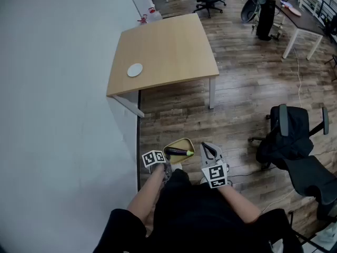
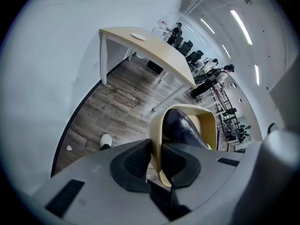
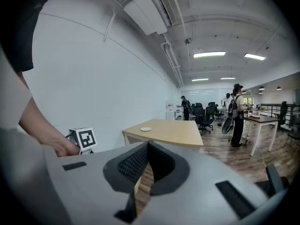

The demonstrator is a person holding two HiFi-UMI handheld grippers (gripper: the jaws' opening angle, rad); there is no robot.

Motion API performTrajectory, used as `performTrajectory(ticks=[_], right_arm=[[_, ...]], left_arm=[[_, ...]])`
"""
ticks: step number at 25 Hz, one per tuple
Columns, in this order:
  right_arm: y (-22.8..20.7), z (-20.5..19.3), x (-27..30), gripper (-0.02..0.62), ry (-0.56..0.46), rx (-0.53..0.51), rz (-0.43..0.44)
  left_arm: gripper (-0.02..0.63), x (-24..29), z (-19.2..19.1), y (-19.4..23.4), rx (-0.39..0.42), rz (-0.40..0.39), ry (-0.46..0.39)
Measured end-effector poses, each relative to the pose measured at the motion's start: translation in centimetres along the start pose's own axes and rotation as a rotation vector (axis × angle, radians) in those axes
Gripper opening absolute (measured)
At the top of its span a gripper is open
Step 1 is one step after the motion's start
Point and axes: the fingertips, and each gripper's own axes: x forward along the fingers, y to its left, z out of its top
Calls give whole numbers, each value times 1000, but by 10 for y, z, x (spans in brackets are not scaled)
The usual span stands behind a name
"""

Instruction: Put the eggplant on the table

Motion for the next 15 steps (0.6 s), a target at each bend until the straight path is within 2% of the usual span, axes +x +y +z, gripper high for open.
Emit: performTrajectory(ticks=[6, 12, 15], right_arm=[[-7, -5, -1, 60, -28, 62, 36], [-10, -17, 6, 60, 0, 80, 15], [-29, -15, 17, 60, 16, 81, -25]], left_arm=[[32, -5, 8, -1, 12, 20, -13], [32, 1, 15, 7, -3, 18, -9], [32, 19, 29, 6, -10, 13, 8]])
